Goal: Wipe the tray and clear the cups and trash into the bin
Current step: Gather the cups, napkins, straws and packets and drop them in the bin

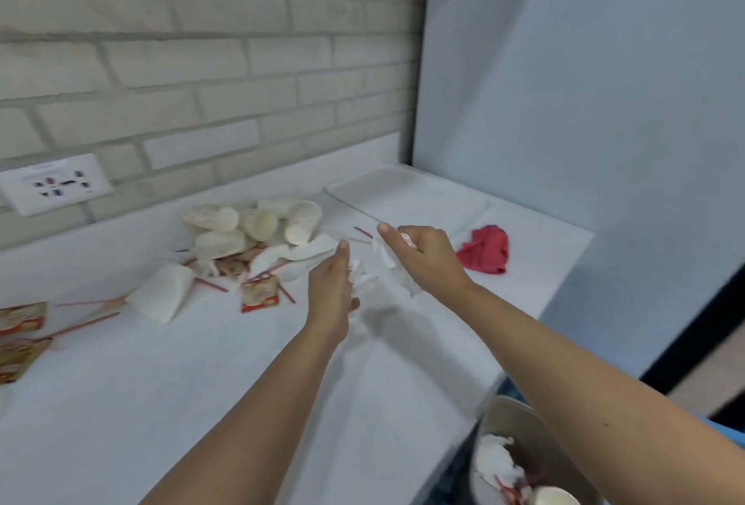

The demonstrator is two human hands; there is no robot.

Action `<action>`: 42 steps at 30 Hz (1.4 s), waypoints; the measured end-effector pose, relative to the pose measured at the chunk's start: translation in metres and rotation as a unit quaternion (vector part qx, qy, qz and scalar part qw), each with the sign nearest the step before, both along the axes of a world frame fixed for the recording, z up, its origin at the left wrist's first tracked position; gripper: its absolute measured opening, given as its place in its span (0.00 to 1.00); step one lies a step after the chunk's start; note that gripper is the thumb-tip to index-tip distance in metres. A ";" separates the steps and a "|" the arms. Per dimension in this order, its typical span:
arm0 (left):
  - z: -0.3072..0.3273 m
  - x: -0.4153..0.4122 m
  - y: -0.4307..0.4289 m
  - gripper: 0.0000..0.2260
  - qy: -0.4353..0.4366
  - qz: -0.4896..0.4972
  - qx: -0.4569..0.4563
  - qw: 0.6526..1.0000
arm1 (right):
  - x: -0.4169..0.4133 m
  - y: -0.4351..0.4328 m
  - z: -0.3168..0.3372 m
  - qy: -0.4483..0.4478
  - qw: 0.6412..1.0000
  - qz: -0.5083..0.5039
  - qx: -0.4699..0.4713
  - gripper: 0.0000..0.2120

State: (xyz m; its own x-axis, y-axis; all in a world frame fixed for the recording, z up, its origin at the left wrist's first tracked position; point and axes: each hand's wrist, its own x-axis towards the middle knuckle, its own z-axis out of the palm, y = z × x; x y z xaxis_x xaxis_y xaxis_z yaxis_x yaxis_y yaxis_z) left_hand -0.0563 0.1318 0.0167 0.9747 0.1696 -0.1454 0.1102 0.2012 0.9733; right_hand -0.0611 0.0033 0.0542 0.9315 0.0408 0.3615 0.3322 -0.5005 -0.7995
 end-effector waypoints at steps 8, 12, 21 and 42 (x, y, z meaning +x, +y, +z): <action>-0.023 -0.030 -0.133 0.20 -0.015 -0.117 0.059 0.991 | -0.045 -0.114 -0.033 0.050 0.989 -0.124 0.055 0.22; -0.039 -0.045 -0.184 0.19 -0.011 -0.146 0.072 0.987 | -0.062 -0.162 -0.056 0.084 0.981 -0.160 0.077 0.14; -0.100 -0.084 -0.241 0.20 -0.037 -0.220 0.235 0.946 | -0.090 -0.225 -0.134 0.175 0.977 -0.120 0.036 0.14; -0.194 -0.096 -0.243 0.28 0.135 -0.299 0.209 0.921 | -0.102 -0.270 -0.220 0.216 0.962 -0.075 -0.147 0.11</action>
State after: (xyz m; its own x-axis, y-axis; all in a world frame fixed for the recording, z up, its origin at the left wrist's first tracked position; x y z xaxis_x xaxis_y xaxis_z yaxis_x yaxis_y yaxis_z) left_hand -0.1519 -0.1114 -0.1777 0.8502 -0.2894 -0.4397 0.3291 -0.3597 0.8731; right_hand -0.1629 -0.2663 -0.1658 0.9956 -0.0644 -0.0681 -0.0934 -0.7423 -0.6636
